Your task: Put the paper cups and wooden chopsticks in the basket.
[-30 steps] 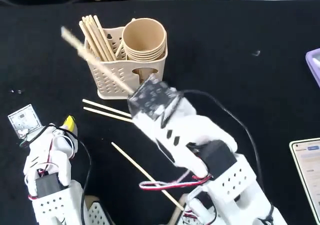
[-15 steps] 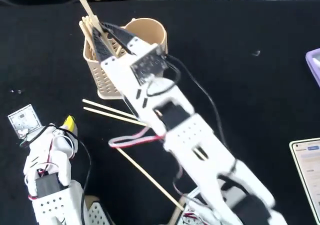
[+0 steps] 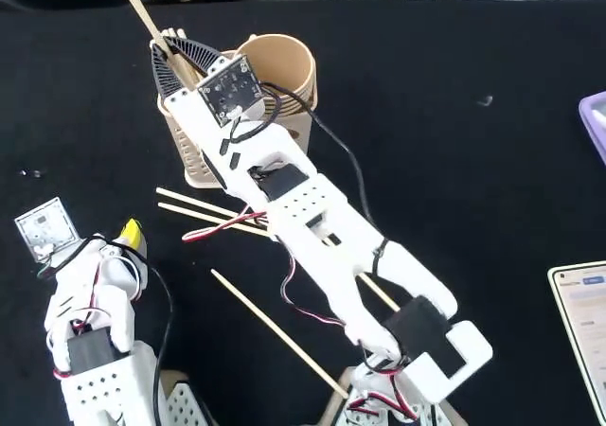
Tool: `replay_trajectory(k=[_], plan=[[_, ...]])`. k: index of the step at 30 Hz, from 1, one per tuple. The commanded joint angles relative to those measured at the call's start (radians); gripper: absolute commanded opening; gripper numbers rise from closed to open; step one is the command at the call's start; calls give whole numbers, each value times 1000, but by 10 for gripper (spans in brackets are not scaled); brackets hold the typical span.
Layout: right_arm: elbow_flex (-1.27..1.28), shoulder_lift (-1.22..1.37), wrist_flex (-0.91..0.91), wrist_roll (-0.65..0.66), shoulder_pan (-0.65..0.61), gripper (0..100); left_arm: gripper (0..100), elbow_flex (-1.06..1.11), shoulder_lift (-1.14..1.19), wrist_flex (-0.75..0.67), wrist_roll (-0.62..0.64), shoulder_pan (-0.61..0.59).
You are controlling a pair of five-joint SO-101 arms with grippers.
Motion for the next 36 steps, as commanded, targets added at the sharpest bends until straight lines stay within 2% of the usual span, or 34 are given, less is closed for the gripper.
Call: replay_trajectory(k=[1,7,11,19,22,28,30,32,34,36], plan=[[16,-7,-21,2,11,14,220,-10,2,-21,5,2],[71,-24,-20,2,9,21,220,-8,2,-21,5,2],[134,-97,-18,-2,11,120,220,-8,2,-21,5,2],[236,-343,21,0,29,97,220,-8,2,-21,5,2],[262,-483,232,0,26,96,220,-8,2,-21,5,2],[392,-791,925,0,-51,96,220,-8,2,-21,5,2],[463,-871,1106,2,-60,99,220,-8,2,-21,5,2],[556,-931,1186,3,-21,100,220,-8,2,-21,5,2],[651,-957,1191,8,54,102,220,-8,2,-21,5,2],[713,-943,1191,83,107,137,220,-8,2,-21,5,2]])
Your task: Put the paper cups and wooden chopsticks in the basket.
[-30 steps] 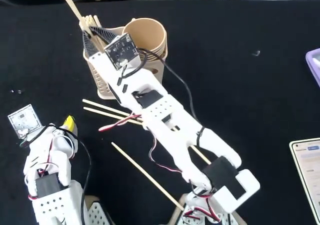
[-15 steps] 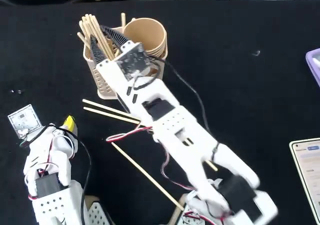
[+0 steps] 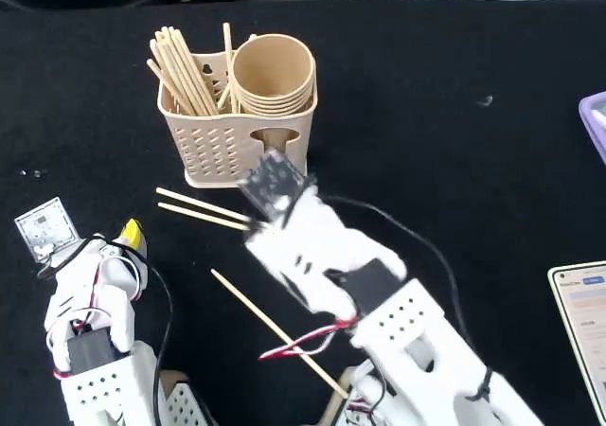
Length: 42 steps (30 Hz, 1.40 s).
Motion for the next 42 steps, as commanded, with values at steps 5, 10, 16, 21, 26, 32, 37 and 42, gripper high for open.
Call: replay_trajectory(k=[5,10,16,21,26,32,37,42], plan=[[87,110,32,203,89,188,220,-8,2,-21,5,2],[-38,291,-28,261,68,188,220,-8,2,-21,5,2],[-157,521,-43,327,38,188,220,-8,2,-21,5,2],[-242,674,-87,327,46,190,220,-8,2,-21,5,2],[-323,803,-110,327,46,190,220,-7,2,-21,5,2],[-395,934,-104,384,46,188,220,-7,2,-21,5,2],[-441,969,-49,437,44,175,220,-8,2,-21,5,2],[-443,961,26,535,34,11,220,-8,2,-21,5,2]])
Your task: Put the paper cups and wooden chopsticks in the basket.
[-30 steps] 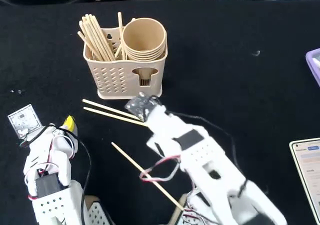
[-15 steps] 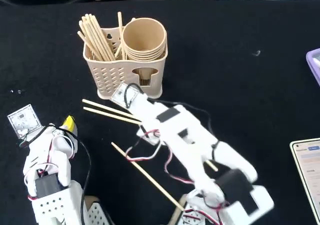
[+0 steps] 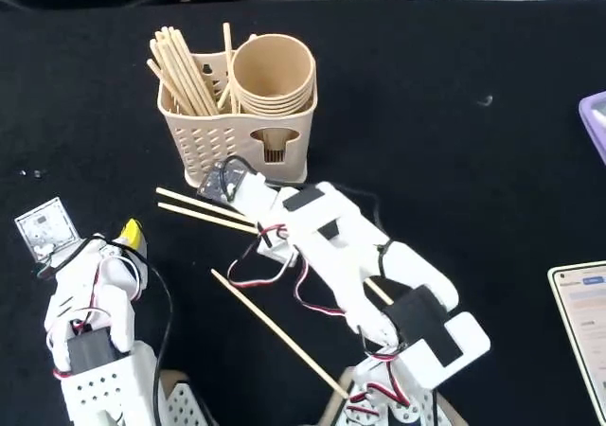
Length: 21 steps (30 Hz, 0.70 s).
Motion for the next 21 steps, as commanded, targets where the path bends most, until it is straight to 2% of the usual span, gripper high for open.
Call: replay_trajectory(k=[1,6,14,21], plan=[[-31,-5,69,43,-17,23,220,-8,2,-21,5,2],[-5,-50,189,44,-34,11,220,-8,2,-21,5,1],[231,-358,209,49,-28,11,220,-8,2,-21,5,1],[354,-576,282,51,43,18,220,-8,2,-21,5,1]])
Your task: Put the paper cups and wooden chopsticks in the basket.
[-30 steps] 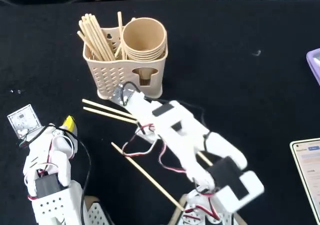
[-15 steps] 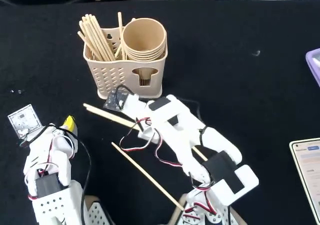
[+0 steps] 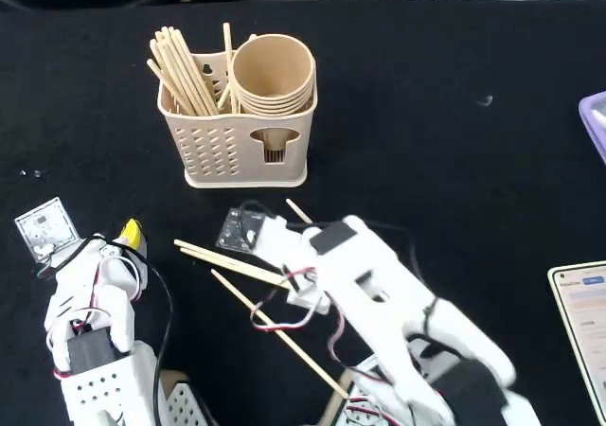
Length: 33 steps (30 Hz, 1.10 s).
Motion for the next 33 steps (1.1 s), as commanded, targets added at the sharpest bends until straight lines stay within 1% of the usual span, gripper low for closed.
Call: replay_trajectory(k=[1,5,6,8,11,13,15,23,29,31,33], plan=[[27,-96,17,11,54,40,220,-8,2,-21,5,1],[47,-97,8,6,52,202,220,-10,2,-23,5,1],[42,-97,6,6,35,220,220,-10,2,-23,5,1],[38,-97,-38,-43,-12,211,220,-10,2,-23,5,1],[41,-94,-163,-121,-94,208,220,-10,2,-23,5,1],[30,-62,-226,-135,-129,208,220,-10,2,-23,5,1],[-8,4,-256,-138,-137,208,220,-10,2,-23,5,1],[-265,403,-259,-140,-138,209,220,-10,2,-23,5,1],[-381,515,-146,-133,-138,202,220,-10,2,-23,5,1],[-383,524,-126,-106,-143,157,220,-10,2,-23,5,1],[-381,529,-103,-44,-144,42,220,-12,2,-23,5,1]])
